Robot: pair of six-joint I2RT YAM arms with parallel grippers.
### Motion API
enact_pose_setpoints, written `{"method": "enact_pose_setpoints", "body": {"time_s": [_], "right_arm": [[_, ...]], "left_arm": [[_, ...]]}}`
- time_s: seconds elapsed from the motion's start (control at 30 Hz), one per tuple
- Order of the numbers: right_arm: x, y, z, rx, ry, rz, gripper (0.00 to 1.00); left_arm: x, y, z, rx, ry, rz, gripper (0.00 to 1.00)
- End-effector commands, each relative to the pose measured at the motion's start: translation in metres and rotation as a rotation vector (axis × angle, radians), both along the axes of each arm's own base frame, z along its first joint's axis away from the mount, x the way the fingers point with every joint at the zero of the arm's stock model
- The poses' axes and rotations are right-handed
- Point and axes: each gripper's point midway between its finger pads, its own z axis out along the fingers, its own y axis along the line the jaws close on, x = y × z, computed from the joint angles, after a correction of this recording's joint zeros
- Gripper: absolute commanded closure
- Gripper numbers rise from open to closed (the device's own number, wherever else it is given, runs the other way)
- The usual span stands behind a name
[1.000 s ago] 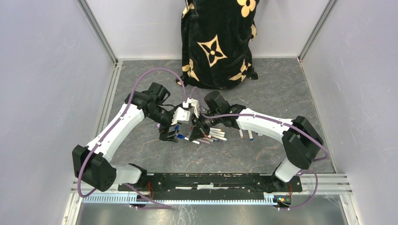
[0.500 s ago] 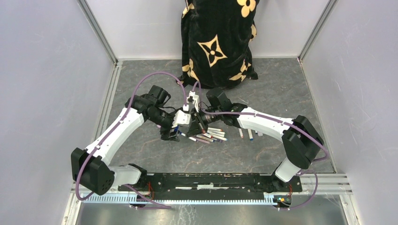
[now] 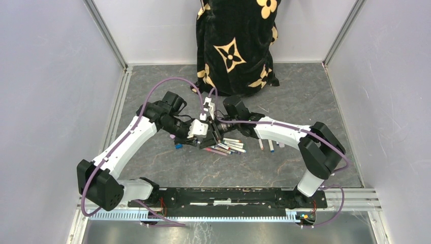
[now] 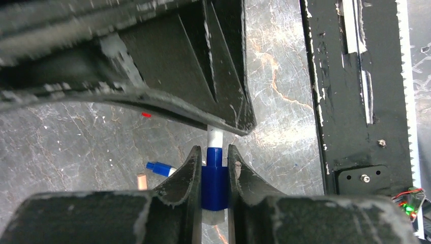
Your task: Open the pen caps
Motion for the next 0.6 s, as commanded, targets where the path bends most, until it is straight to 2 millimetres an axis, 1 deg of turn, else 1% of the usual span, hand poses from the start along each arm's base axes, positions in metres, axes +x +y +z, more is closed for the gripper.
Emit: {"method": "enact_pose_setpoints", "body": {"time_s": [0.0,0.03,0.07,0.17,0.2,0.3,0.37,0.43,0.47,0.57], "right_arm": [[-0.005,0.011,0.012,0.07,0.048,0.041,0.63],[-0.005,0.013,0.011,0.069,0.055,0.045,0.65],[-0.004,0.013,0.01,0.067,0.054,0.043,0.69],[0.0,0.012,0.008,0.056,0.046,0.025,0.93],[0.001,0.01,0.008,0.052,0.047,0.019,0.99],[0.004,0.001,0.001,0.02,0.037,0.0,1.0],[0.005,-0.012,-0.01,-0.019,0.039,-0.02,1.0],[0.005,-0.028,-0.022,-0.059,0.04,-0.043,1.0],[0.003,-0.035,-0.027,-0.071,0.045,-0.049,1.0],[-0.002,-0.058,-0.046,-0.141,0.047,-0.083,1.0]], "left_arm": [[0.007,-0.01,0.014,-0.033,-0.04,-0.009,0.98],[0.008,-0.011,0.014,-0.034,-0.041,-0.009,0.98],[0.008,-0.011,0.014,-0.034,-0.044,-0.013,0.98],[0.003,-0.013,0.013,-0.014,-0.047,-0.042,0.98],[0.001,-0.012,0.012,-0.001,-0.048,-0.054,0.98],[0.003,-0.007,0.006,0.051,-0.071,-0.061,0.98],[0.009,0.002,0.001,0.106,-0.106,-0.052,0.98],[0.026,0.015,-0.002,0.186,-0.169,-0.006,0.98],[0.033,0.021,-0.001,0.21,-0.192,0.015,0.98],[0.051,0.036,0.007,0.237,-0.237,0.053,0.98]]}}
